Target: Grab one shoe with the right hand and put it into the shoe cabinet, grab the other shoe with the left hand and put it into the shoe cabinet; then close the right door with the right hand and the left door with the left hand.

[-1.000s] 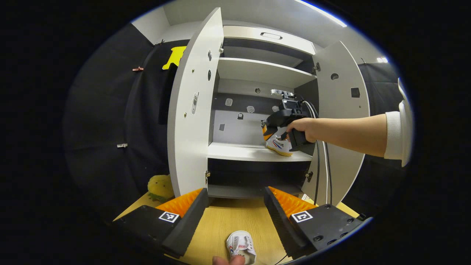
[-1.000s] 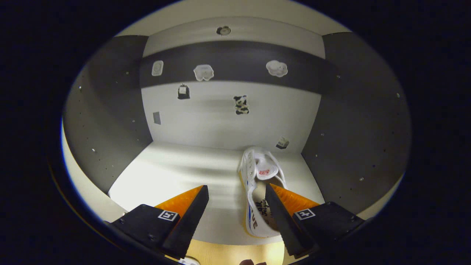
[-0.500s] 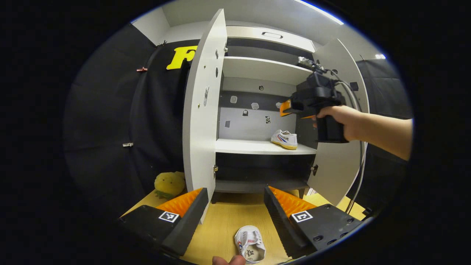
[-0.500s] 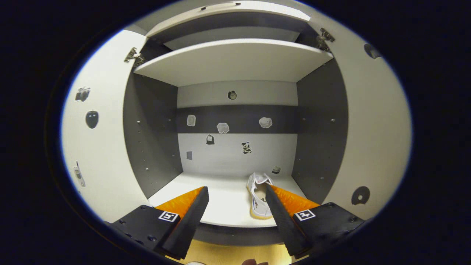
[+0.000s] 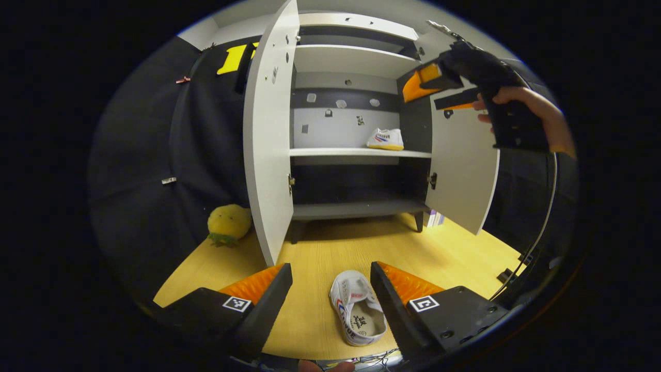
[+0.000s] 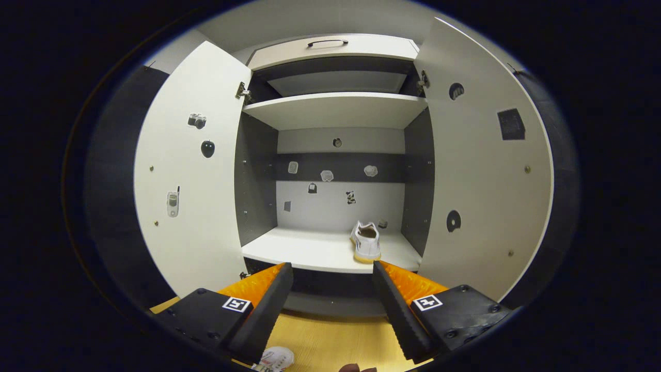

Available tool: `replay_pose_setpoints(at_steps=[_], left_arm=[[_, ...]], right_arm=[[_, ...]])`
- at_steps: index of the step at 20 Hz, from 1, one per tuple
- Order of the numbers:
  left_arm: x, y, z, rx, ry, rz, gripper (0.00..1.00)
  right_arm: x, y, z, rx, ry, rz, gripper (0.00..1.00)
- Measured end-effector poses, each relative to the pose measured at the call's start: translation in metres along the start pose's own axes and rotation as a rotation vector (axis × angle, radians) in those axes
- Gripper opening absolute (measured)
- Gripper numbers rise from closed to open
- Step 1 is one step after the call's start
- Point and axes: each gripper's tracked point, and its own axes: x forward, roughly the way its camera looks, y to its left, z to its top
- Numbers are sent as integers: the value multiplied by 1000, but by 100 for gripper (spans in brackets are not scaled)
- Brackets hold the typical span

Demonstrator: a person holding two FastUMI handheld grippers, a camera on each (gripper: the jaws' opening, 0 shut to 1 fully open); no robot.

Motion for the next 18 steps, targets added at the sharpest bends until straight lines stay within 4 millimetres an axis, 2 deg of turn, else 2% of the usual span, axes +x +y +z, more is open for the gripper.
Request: replay_pose_setpoints(at_steps=[2, 3, 7, 9, 11, 13, 15, 18], left_arm=[[8, -6, -28, -2, 50, -15, 95], [13, -9, -42, 5, 79, -21, 95], [37, -11, -96, 59, 168, -12, 95], [51, -12, -116, 50, 200, -16, 93], [66, -14, -129, 28, 225, -18, 91], [83, -14, -134, 19, 226, -14, 89], [101, -14, -135, 23, 217, -12, 82], [128, -12, -138, 34, 218, -8, 64]], right_arm=[[-19, -3, -7, 7, 25, 3, 98], [-16, -2, -6, 8, 35, 0, 98], [-39, -11, -11, 5, 56, -18, 98], [-50, -18, -18, -6, 75, -25, 98], [-58, -26, -25, -34, 95, -39, 98], [-66, -33, -29, -44, 112, -47, 98], [-70, -40, -30, -53, 116, -57, 98], [-75, -50, -34, -81, 125, -66, 98]])
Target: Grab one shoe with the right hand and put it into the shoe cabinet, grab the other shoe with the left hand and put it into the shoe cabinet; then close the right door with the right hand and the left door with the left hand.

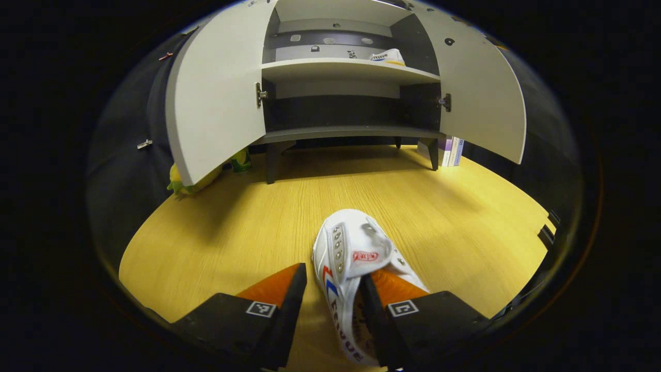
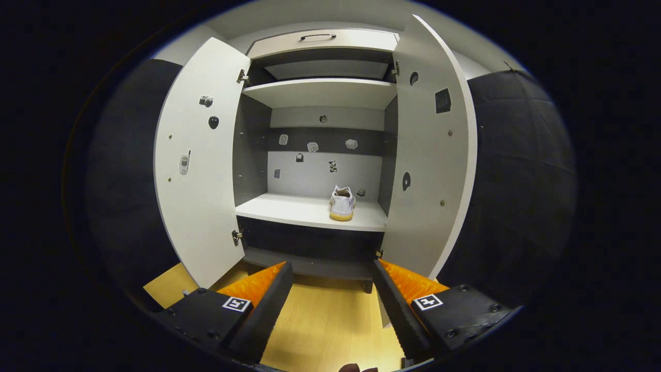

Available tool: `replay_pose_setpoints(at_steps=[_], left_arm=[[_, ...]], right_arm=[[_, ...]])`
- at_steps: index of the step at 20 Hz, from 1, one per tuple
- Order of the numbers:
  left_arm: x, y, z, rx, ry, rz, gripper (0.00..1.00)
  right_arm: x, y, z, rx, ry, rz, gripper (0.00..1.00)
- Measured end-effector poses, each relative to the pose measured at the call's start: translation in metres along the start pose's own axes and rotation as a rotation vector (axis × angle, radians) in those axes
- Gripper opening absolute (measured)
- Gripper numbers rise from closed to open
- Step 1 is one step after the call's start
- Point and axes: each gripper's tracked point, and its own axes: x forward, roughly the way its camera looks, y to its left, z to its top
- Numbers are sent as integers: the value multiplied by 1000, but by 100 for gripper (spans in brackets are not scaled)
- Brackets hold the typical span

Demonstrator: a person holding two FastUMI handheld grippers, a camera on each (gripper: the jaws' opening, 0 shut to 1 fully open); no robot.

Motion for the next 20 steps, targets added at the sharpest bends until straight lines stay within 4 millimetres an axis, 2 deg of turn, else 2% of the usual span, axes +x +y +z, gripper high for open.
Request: replay_pose_setpoints(at_steps=[3, 5, 6, 10, 11, 15, 20], left_arm=[[16, 4, 6, -13, -9, 16, 48], [25, 14, 2, 6, 6, 60, 34], [24, 15, -2, 9, 16, 69, 20], [25, 18, 5, -3, 48, 86, 7], [23, 17, 8, -16, 57, 84, 7], [5, 14, 51, -22, 27, 76, 7], [-28, 18, 128, -17, -3, 118, 6]], right_arm=[[-3, -9, -12, -24, 30, -16, 98], [-3, -10, -20, -24, 52, -20, 98], [-3, -10, -23, -21, 60, -19, 98], [-1, -8, -34, -19, 83, -16, 98], [0, -6, -35, -12, 83, -13, 98], [-1, -4, -34, 17, 73, 2, 98], [0, -9, -24, 87, 47, 13, 98]])
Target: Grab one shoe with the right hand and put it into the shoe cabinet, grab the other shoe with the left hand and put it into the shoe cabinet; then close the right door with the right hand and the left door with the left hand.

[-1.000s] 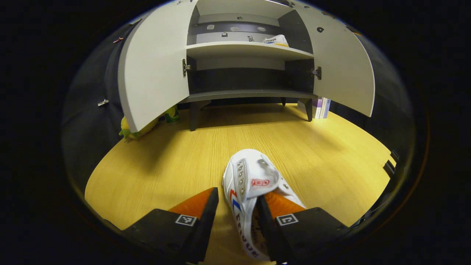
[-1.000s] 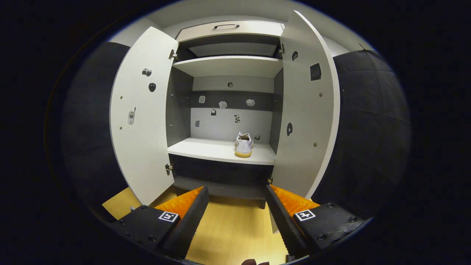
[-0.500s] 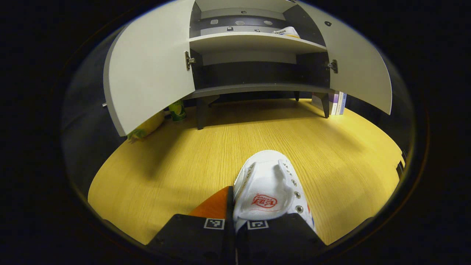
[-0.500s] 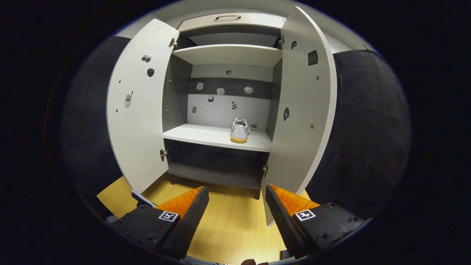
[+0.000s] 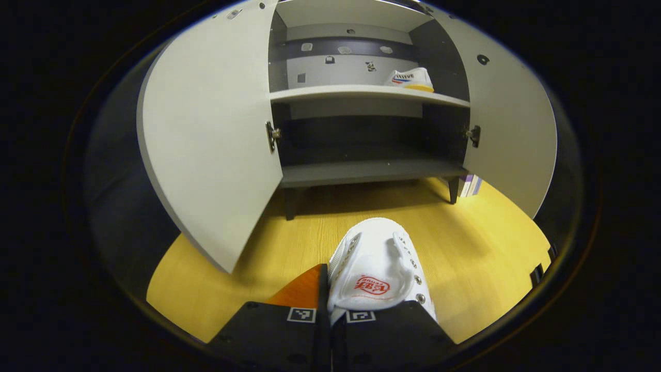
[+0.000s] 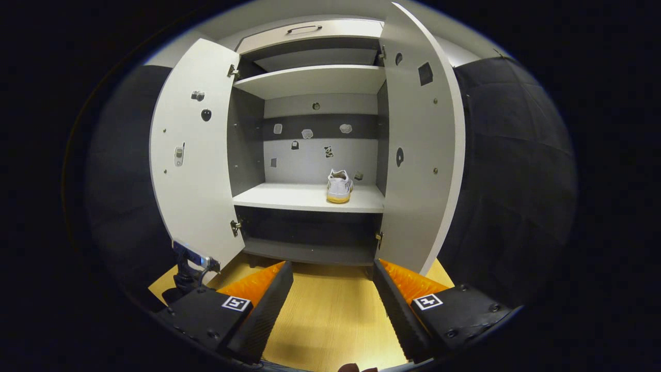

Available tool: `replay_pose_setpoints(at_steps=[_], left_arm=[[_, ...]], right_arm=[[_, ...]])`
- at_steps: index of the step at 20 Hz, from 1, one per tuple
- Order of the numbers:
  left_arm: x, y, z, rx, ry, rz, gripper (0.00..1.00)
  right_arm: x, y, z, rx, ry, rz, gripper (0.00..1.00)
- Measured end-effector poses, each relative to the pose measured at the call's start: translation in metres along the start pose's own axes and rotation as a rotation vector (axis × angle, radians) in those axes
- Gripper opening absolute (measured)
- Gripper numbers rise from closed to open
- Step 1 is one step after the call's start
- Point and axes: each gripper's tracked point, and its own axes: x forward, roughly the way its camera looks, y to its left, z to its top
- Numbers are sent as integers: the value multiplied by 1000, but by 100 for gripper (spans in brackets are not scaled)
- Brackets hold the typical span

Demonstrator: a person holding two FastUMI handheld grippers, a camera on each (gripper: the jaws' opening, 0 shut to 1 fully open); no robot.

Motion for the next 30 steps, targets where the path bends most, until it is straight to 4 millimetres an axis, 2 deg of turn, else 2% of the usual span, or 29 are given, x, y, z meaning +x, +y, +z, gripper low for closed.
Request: replay_pose_setpoints(at_steps=[4, 8, 12, 16, 19, 23, 25, 27, 30], left_arm=[[-21, -2, 69, -70, -15, 3, 6], [-26, 1, 150, -108, -64, 34, 6], [-19, -5, 232, -127, -126, 26, 6], [-3, 4, 307, -140, -181, 71, 6], [24, 11, 350, -168, -188, 85, 6], [70, 18, 393, -139, -179, 113, 6], [96, 17, 406, -171, -158, 107, 6], [124, 25, 417, -154, -144, 149, 7], [161, 28, 418, -96, -97, 198, 7]], right_arm=[[-2, -12, 8, 3, -25, -2, 98], [-10, -31, 9, -3, -34, -12, 98], [-16, -48, -2, 8, -21, -23, 98], [-21, -67, -10, 24, -8, -43, 98], [-24, -84, -15, 38, -3, -66, 98], [-25, -108, -23, 60, 12, -103, 98], [-25, -119, -24, 67, 12, -117, 99], [-23, -128, -27, 71, 14, -127, 98], [-21, -140, -28, 71, 14, -132, 98]])
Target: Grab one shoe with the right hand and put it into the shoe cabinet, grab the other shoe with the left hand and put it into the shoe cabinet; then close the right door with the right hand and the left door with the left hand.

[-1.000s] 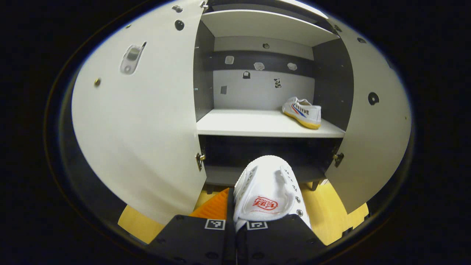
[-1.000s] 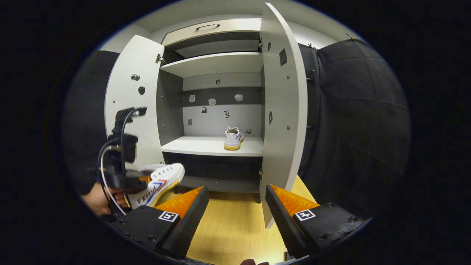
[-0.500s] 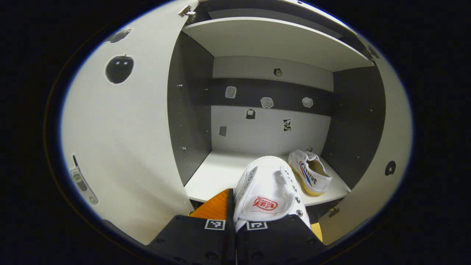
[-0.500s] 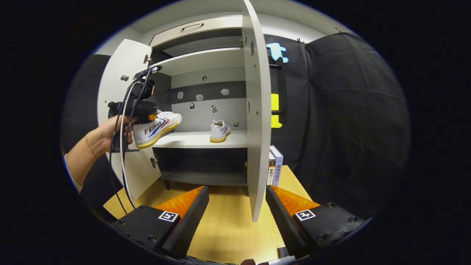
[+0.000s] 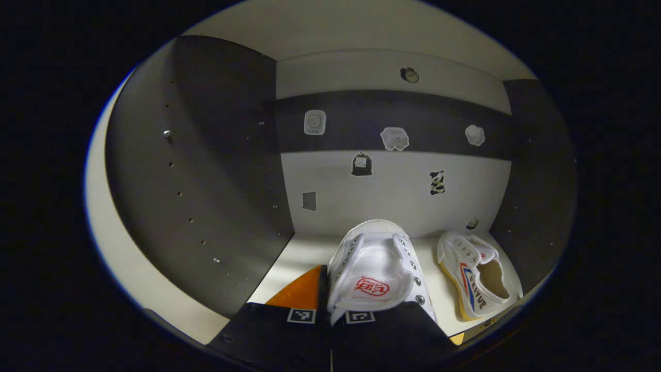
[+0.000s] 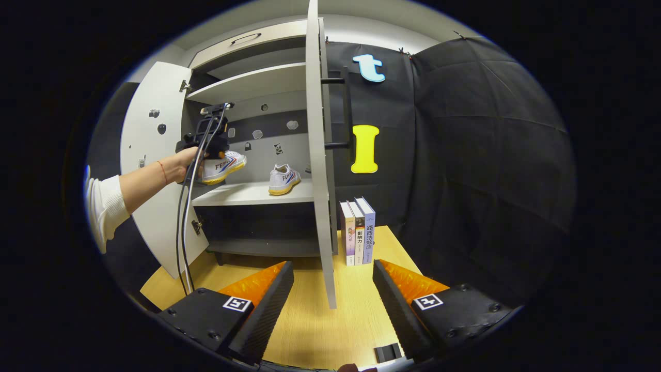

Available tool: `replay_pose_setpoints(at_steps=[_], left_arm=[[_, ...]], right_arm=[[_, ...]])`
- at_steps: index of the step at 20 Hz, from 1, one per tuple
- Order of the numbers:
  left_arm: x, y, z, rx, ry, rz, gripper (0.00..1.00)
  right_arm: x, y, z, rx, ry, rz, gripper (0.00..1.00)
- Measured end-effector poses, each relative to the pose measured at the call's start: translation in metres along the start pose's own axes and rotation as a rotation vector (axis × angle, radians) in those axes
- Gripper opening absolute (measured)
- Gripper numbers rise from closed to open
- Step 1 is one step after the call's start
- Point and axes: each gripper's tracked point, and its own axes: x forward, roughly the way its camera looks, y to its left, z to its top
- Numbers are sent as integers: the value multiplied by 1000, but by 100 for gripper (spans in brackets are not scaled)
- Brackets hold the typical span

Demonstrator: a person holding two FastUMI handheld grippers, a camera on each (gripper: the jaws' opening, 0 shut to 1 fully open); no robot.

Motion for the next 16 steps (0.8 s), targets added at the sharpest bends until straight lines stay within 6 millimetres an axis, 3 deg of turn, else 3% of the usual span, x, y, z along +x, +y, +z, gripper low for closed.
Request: replay_pose_setpoints(at_steps=[4, 9, 16], left_arm=[[40, -7, -11, 35, 36, 35, 6], [75, -12, -16, 50, 50, 56, 6], [94, -17, -37, 55, 120, 57, 7]], right_arm=[[3, -13, -3, -2, 8, -8, 98], [1, -31, -8, -5, 22, -47, 98], [-9, -45, -10, 6, 19, -93, 98]])
